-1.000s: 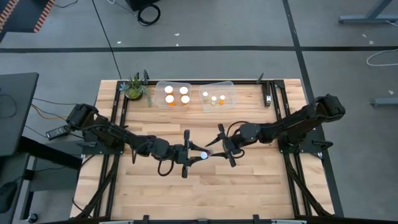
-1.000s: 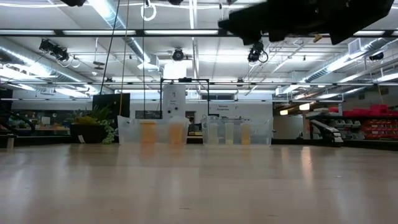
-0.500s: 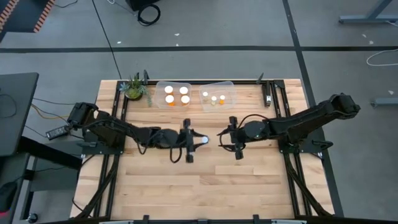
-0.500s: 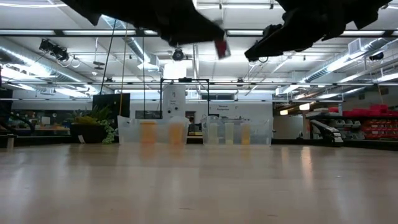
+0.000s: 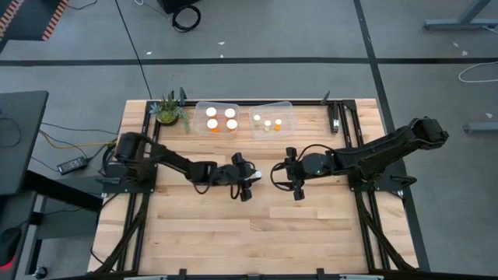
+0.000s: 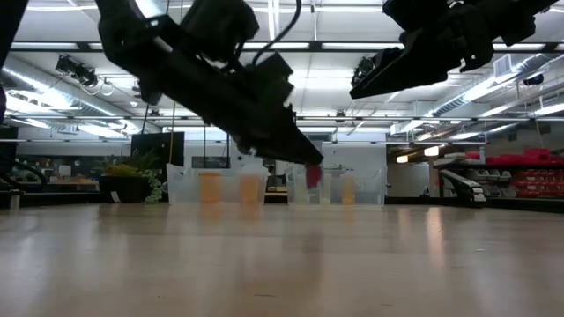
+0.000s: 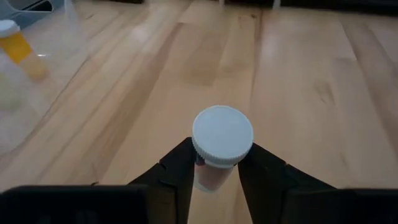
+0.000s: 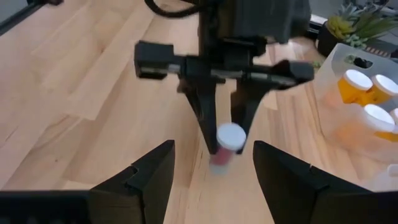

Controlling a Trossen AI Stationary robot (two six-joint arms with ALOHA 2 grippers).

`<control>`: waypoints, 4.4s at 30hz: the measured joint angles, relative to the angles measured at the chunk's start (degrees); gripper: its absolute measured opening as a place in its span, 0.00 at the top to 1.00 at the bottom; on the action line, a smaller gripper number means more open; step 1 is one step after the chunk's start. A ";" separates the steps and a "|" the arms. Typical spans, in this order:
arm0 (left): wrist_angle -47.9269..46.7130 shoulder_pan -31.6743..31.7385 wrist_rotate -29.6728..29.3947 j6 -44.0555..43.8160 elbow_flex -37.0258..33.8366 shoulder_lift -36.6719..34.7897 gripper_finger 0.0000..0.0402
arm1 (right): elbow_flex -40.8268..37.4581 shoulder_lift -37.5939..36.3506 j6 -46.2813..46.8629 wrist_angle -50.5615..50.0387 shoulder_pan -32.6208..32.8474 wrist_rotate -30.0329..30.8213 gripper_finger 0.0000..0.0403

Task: Pick and place medicine bottles into bin by pill shape (circle, oval)
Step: Put the small blue pill bottle into the right bin

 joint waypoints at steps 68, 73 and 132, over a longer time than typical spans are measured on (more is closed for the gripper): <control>-8.14 -1.96 -0.44 -2.49 0.08 1.42 0.41 | 13.53 22.07 2.33 -4.39 -9.75 -9.09 0.38; -14.91 -2.96 -3.15 -2.95 -0.10 -1.74 0.42 | 18.39 23.79 1.05 -10.69 -9.77 -9.09 0.33; -18.93 -4.41 -5.60 -2.49 0.00 -3.79 0.56 | 21.77 27.17 0.51 -18.37 -11.07 -9.05 0.67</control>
